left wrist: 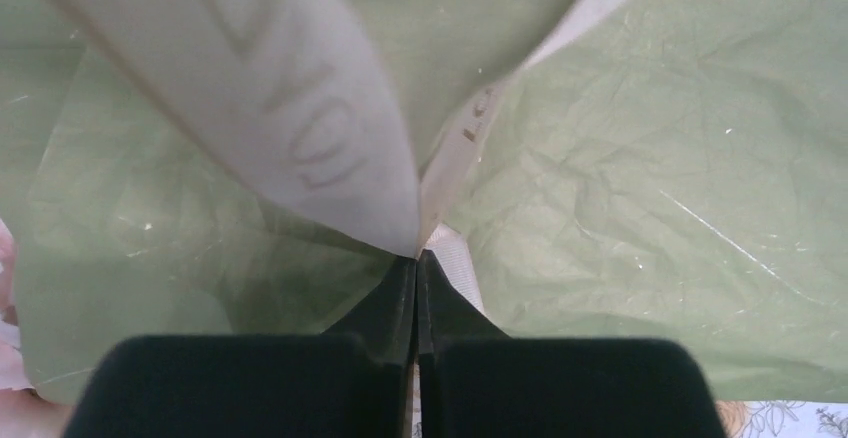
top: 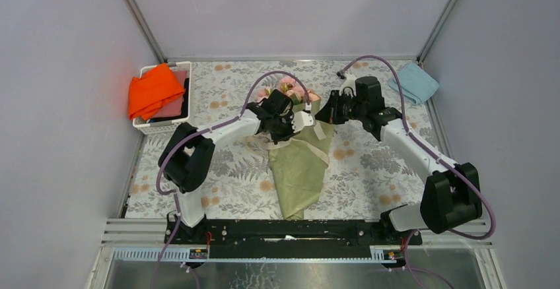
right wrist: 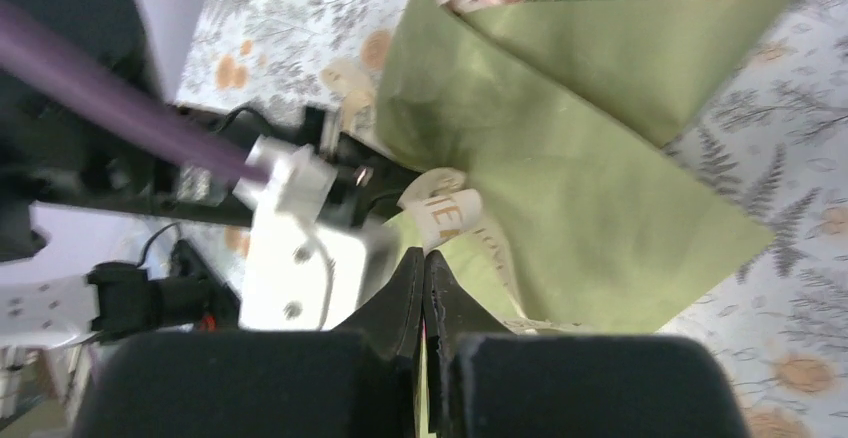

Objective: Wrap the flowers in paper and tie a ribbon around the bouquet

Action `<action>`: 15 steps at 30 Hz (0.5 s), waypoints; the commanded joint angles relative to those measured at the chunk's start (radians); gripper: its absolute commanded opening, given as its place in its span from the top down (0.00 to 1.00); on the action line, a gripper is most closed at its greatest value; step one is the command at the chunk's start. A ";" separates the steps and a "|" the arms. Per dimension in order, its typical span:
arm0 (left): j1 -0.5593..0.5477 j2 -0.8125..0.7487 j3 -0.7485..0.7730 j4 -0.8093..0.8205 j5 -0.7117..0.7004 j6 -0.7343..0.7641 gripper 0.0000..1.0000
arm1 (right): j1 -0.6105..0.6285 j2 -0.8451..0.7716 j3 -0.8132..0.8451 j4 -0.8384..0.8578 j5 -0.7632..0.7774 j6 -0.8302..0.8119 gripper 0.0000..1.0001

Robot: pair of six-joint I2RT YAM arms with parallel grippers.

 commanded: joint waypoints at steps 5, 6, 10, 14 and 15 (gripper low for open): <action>0.067 0.013 0.088 0.111 0.049 -0.183 1.00 | 0.003 -0.158 -0.208 0.125 -0.174 0.184 1.00; 0.083 0.009 0.097 0.134 0.062 -0.220 1.00 | 0.009 -0.173 -0.242 0.148 -0.179 0.199 1.00; 0.115 -0.002 0.142 0.169 0.104 -0.304 1.00 | 0.117 -0.152 -0.363 0.277 -0.171 0.276 1.00; 0.115 -0.011 0.187 0.125 0.173 -0.334 1.00 | 0.212 -0.014 -0.350 0.361 -0.123 0.291 1.00; 0.115 -0.018 0.196 0.111 0.187 -0.342 1.00 | 0.215 0.014 -0.337 0.364 -0.082 0.282 1.00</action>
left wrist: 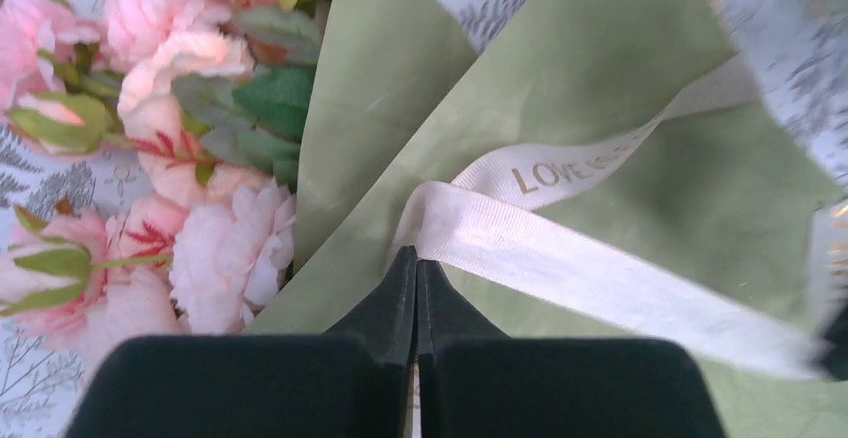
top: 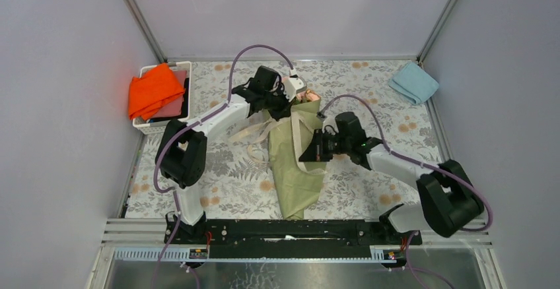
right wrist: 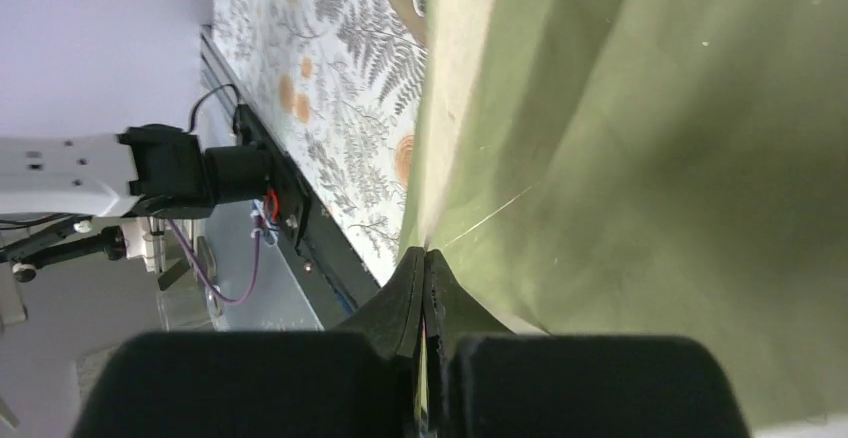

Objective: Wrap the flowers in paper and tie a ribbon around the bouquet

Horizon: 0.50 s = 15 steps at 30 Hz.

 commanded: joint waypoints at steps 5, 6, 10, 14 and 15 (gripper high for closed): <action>-0.011 -0.121 0.026 -0.001 0.157 -0.093 1.00 | 0.046 0.184 0.099 0.200 0.290 0.014 1.00; -0.011 -0.139 0.007 0.000 0.172 -0.093 1.00 | 0.046 0.198 0.110 0.216 0.339 0.015 1.00; -0.012 -0.200 -0.060 -0.001 0.214 -0.091 1.00 | 0.046 0.246 0.155 0.287 0.518 0.007 0.98; -0.037 -0.243 -0.136 -0.018 0.245 -0.065 1.00 | 0.046 0.260 0.177 0.322 0.634 0.006 0.81; -0.044 -0.250 -0.157 -0.021 0.248 -0.057 1.00 | 0.046 0.257 0.182 0.317 0.642 -0.001 0.74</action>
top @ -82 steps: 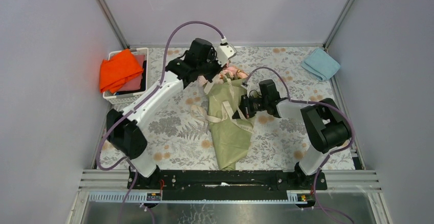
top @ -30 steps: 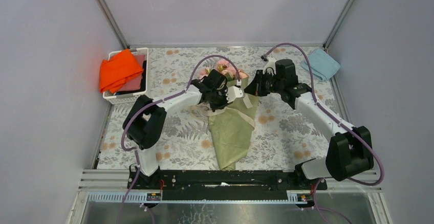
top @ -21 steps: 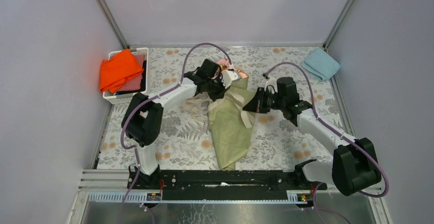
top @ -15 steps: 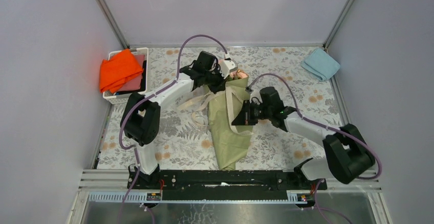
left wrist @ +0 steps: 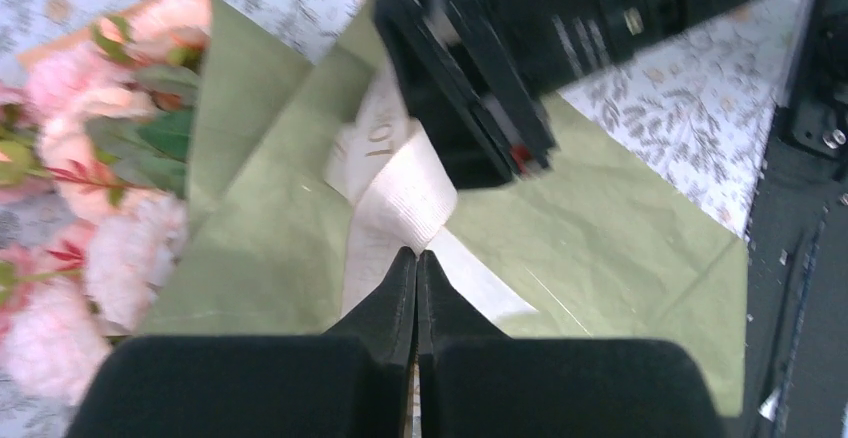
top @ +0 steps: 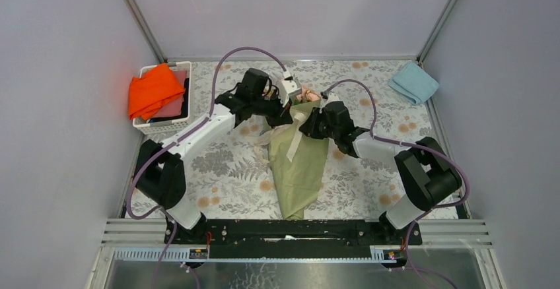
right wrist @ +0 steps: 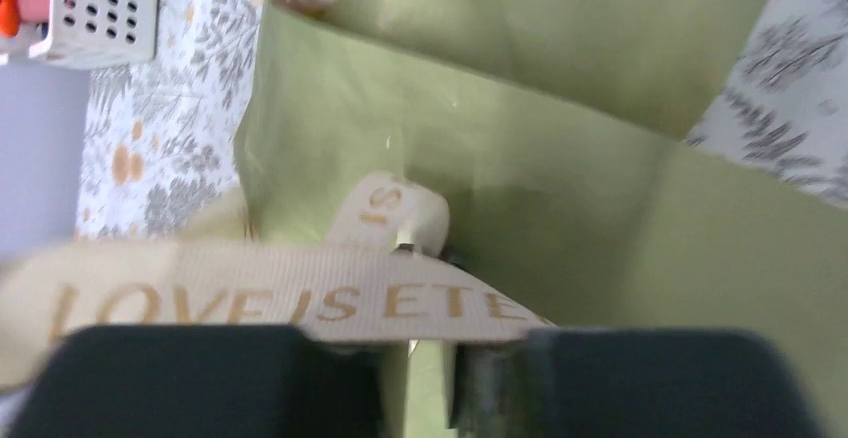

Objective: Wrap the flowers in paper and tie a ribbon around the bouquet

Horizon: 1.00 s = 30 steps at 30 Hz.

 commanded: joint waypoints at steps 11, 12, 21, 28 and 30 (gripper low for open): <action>-0.102 -0.047 -0.248 0.022 0.000 0.101 1.00 | -0.007 -0.258 0.074 -0.604 -0.144 -0.199 0.56; -0.111 -0.049 -0.264 0.022 0.003 0.107 1.00 | -0.011 -0.279 0.098 -0.691 -0.193 -0.228 0.56; -0.162 -0.020 -0.326 0.034 -0.055 0.159 1.00 | -0.068 -0.250 0.356 -0.945 -0.234 -0.347 0.48; -0.164 -0.019 -0.357 0.061 -0.065 0.157 1.00 | -0.071 -0.055 0.278 -0.589 -0.167 -0.188 0.40; -0.165 -0.017 -0.359 0.063 -0.069 0.160 1.00 | -0.055 -0.026 0.248 -0.539 -0.180 -0.175 0.39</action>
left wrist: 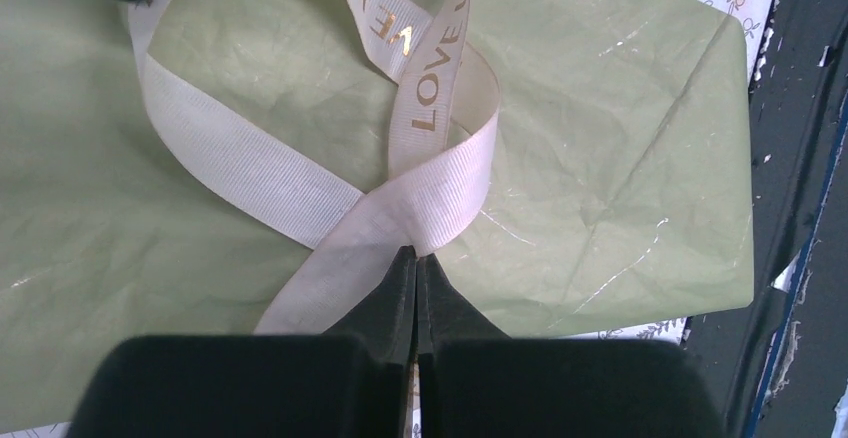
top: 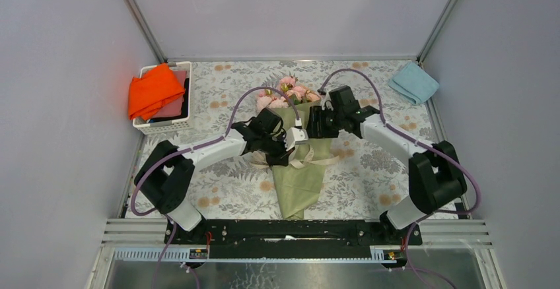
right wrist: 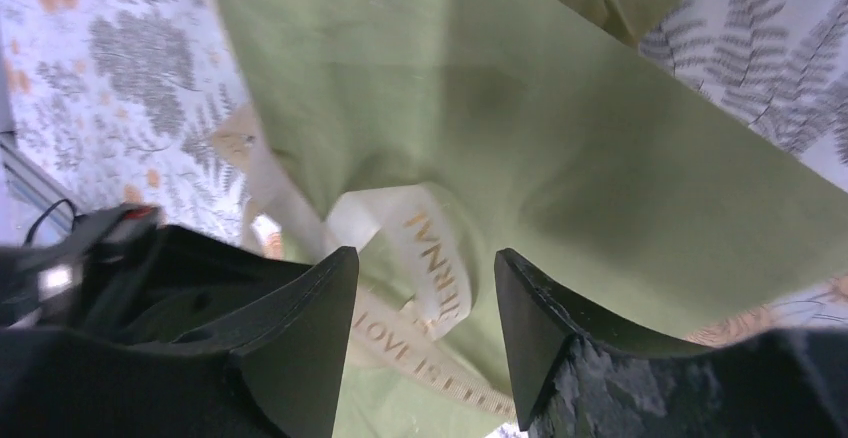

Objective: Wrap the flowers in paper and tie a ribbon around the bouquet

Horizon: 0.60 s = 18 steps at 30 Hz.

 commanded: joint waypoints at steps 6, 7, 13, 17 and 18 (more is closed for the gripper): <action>-0.002 0.022 0.009 0.047 -0.028 0.030 1.00 | 0.031 0.124 -0.092 0.189 0.024 0.064 0.47; -0.002 0.022 0.019 0.038 -0.038 0.038 1.00 | 0.031 0.132 -0.099 0.196 0.024 0.062 0.57; 0.035 -0.024 0.118 -0.158 -0.108 0.138 0.07 | 0.009 0.102 -0.142 0.257 0.082 0.061 1.00; 0.176 -0.119 0.097 -0.273 -0.100 0.231 0.02 | 0.005 0.087 -0.155 0.292 0.085 0.064 1.00; 0.201 -0.137 0.069 -0.281 -0.112 0.259 0.05 | 0.005 0.091 -0.154 0.297 0.077 0.066 1.00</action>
